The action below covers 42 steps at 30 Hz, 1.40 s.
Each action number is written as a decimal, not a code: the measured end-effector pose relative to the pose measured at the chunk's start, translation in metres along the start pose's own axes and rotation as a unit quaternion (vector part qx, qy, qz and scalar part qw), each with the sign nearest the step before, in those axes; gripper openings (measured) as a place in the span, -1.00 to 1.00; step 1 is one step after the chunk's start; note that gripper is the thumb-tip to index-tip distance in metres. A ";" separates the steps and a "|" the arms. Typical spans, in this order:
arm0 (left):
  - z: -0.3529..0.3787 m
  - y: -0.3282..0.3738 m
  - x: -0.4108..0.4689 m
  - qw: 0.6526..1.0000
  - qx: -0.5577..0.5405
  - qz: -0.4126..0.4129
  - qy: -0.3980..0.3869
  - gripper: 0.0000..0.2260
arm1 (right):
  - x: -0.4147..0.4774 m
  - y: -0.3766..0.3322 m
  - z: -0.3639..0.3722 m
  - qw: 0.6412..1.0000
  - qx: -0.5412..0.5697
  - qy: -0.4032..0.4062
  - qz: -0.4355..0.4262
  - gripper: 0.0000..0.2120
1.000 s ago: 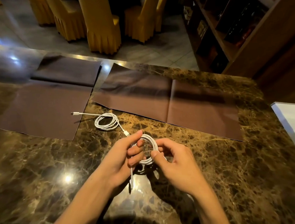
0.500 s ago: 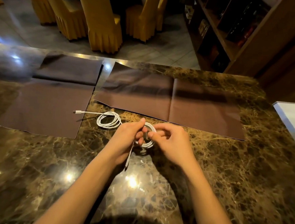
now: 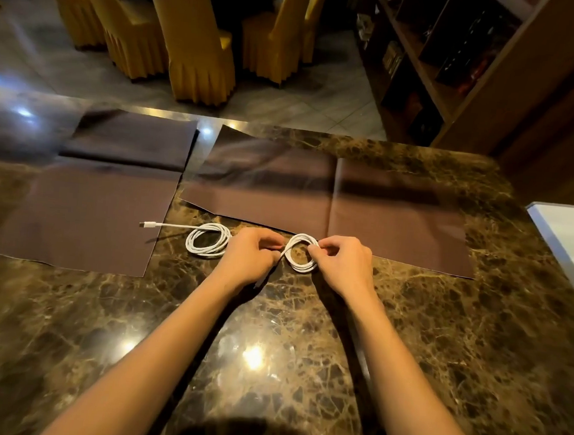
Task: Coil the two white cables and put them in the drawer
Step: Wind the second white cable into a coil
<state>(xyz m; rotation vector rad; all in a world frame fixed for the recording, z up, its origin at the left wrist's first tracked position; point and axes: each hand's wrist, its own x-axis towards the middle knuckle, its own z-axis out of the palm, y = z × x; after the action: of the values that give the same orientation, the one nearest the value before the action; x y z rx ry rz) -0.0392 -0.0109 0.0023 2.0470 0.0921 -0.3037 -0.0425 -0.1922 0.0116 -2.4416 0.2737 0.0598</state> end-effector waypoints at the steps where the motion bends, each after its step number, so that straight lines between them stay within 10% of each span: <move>1: -0.002 0.001 -0.003 1.000 0.015 0.006 0.004 -0.75 | 0.001 0.001 0.000 1.000 -0.006 -0.001 -0.008 -0.79; 13: -0.111 -0.009 -0.030 0.975 0.106 0.040 0.192 -0.83 | -0.004 -0.039 0.018 0.993 0.016 0.033 -0.109 -0.78; 21: -0.116 -0.036 0.005 0.942 0.334 0.036 0.019 -0.59 | 0.005 -0.109 0.086 0.980 -0.109 -0.108 -0.129 -0.53; 30: -0.107 -0.056 0.000 0.980 0.192 0.024 0.034 -0.93 | -0.006 -0.123 0.113 0.973 -0.062 -0.133 -0.177 -0.81; 42: -0.133 -0.055 -0.010 0.992 -0.104 0.001 -0.076 -0.69 | -0.011 -0.121 0.098 0.954 0.003 -0.217 -0.209 -0.79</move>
<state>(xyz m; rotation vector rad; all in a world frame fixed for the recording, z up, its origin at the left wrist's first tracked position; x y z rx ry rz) -0.0366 0.1331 0.0171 1.8115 0.0260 -0.4307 -0.0253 -0.0372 0.0129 -2.3531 -0.4360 0.3990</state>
